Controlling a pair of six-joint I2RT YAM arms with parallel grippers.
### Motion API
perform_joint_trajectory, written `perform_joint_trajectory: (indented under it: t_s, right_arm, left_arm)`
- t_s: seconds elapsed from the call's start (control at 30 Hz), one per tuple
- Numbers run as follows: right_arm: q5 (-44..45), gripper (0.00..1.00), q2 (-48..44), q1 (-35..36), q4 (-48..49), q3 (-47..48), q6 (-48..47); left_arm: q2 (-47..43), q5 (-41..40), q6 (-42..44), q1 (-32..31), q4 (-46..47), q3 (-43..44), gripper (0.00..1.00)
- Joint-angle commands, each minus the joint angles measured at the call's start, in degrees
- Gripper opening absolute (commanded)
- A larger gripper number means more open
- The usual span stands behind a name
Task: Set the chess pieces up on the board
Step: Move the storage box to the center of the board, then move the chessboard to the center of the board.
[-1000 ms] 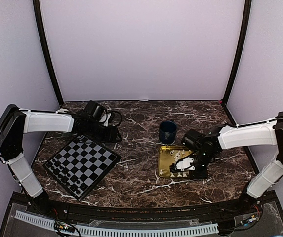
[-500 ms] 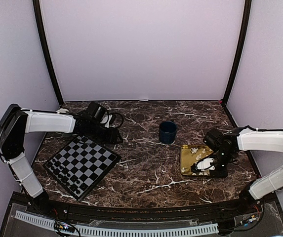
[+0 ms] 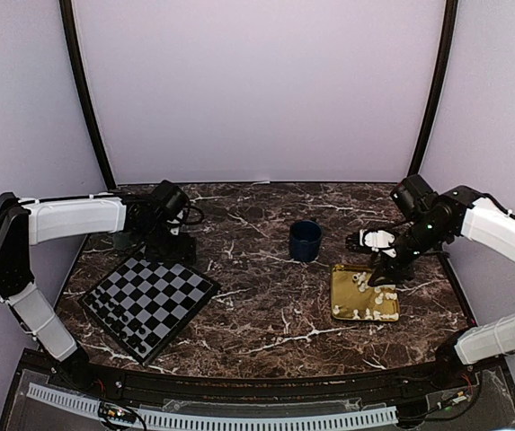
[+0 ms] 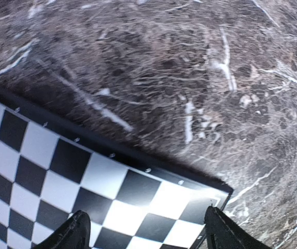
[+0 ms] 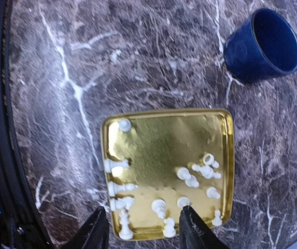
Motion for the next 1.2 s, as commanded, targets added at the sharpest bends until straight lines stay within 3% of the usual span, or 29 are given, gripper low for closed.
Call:
perform_joint_trajectory:
  t_s: [0.0,0.2,0.3,0.8,1.17]
  right_arm:
    - [-16.76,0.48,-0.69,-0.11,5.32,-2.00,6.15]
    - [-28.94,0.48,3.06,-0.09,21.46,-7.13,15.41]
    - [-25.58,0.53,4.90,-0.11,21.69,-5.71,13.84]
    - [-24.85,0.55,3.60,0.00,23.21,-8.51,12.66]
    - [-24.79,0.55,3.69,-0.06,22.91,-8.88,12.14]
  left_arm:
    - [-4.35,-11.31,-4.47,0.29,-10.81,-1.43,0.79]
    - [-8.42,-12.35,-5.98,9.10,-9.43,-6.89,0.80]
    - [-10.11,-11.93,-4.84,13.75,-7.27,-8.82,0.81]
    - [-2.20,-7.90,-0.65,26.70,2.47,-8.09,0.85]
    - [1.74,-1.95,-0.30,28.60,10.96,-9.28,0.83]
